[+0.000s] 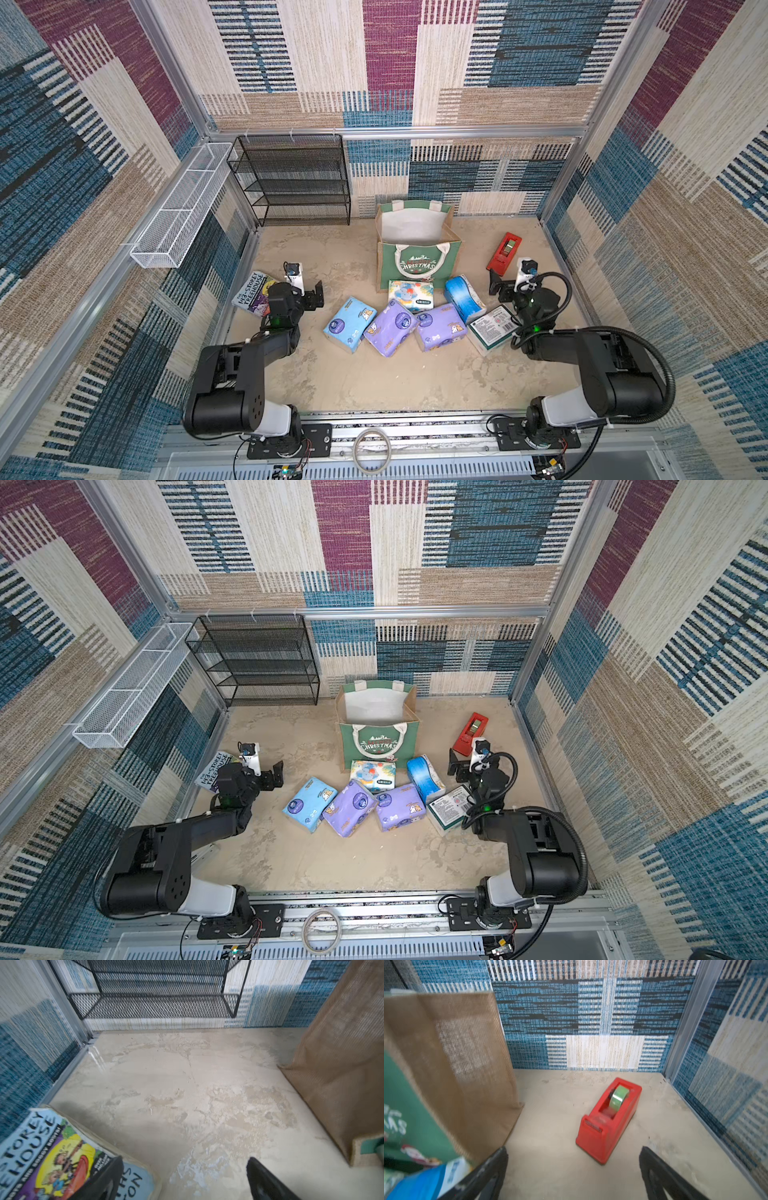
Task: Put tissues into the canvas bag
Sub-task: Pick up the pack of facial tissues from the center of the board.
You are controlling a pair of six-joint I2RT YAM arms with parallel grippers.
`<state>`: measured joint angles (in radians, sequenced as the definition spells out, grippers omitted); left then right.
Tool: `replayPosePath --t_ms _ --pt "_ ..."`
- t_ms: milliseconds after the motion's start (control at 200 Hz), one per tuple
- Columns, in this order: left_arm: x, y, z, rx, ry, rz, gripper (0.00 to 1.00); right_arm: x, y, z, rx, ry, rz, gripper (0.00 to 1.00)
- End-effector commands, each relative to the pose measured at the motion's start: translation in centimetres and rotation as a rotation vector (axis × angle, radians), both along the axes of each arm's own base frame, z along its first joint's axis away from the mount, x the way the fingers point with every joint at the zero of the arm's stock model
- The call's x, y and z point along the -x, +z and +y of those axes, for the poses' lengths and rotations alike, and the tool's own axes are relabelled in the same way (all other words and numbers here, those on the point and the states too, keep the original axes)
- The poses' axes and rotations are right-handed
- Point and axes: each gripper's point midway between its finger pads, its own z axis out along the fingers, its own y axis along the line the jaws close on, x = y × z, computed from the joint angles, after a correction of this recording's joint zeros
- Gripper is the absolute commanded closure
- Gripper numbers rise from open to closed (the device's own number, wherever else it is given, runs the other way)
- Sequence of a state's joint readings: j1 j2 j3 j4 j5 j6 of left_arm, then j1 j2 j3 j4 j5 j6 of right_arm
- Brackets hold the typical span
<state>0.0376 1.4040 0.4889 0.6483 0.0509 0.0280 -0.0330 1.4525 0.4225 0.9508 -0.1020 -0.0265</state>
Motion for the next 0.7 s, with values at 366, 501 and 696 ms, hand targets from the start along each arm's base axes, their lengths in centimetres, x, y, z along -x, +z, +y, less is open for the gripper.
replayPosePath --t_ms 366,501,696 --pt "3.4 7.8 -1.8 0.213 0.013 -0.002 0.15 2.4 2.4 3.6 -0.104 0.192 0.253 0.04" --pt "4.1 8.8 -3.5 0.254 -0.044 0.011 0.17 3.3 2.9 4.7 -0.099 0.215 0.297 0.04" --pt "4.3 9.9 -6.7 0.255 -0.134 0.020 0.18 4.3 1.9 8.0 -0.055 0.287 0.398 0.04"
